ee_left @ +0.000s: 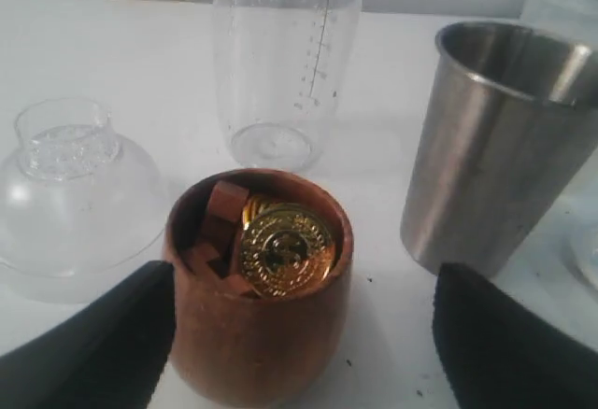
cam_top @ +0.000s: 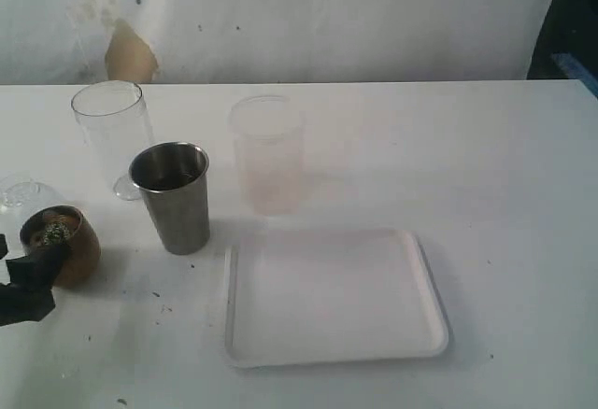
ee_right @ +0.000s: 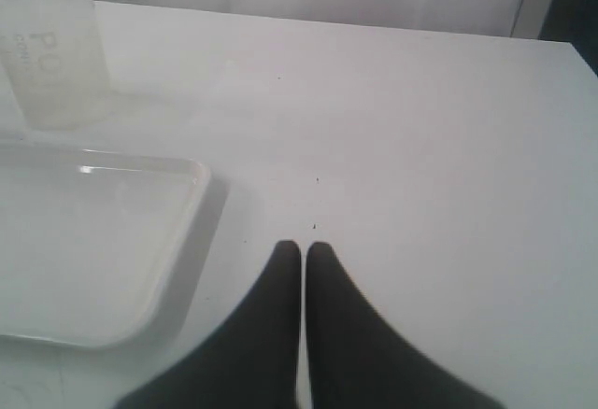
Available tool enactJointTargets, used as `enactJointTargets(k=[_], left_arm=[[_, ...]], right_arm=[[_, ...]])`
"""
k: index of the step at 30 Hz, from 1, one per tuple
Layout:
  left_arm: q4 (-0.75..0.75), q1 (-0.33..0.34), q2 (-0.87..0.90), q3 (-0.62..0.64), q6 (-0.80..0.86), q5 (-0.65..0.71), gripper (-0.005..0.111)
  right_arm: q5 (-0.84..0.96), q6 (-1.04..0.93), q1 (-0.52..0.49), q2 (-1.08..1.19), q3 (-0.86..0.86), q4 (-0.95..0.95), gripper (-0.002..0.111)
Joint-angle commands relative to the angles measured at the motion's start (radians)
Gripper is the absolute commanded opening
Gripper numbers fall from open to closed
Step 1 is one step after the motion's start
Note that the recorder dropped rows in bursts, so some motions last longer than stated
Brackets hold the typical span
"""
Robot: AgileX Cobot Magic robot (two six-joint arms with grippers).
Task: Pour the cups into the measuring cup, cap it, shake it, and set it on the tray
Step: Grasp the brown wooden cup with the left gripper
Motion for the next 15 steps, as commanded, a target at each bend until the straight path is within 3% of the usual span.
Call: enactJointTargets(k=[1, 5, 11, 15], left_arm=[[-0.018, 0.001, 0.077, -0.041, 0.005, -0.024, 0.073], [-0.018, 0.001, 0.125, -0.078, 0.027, -0.024, 0.074], [-0.014, 0.001, 0.214, -0.147, -0.002, -0.023, 0.096], [-0.016, 0.001, 0.241, -0.167, -0.002, -0.024, 0.099]], right_arm=[[0.000, -0.006, 0.005, -0.006, 0.005, 0.000, 0.002], [0.000, -0.006, 0.019, -0.006, 0.005, 0.000, 0.002], [0.000, -0.006, 0.021, -0.006, 0.005, 0.000, 0.002], [0.000, -0.006, 0.021, -0.006, 0.005, 0.000, 0.002]])
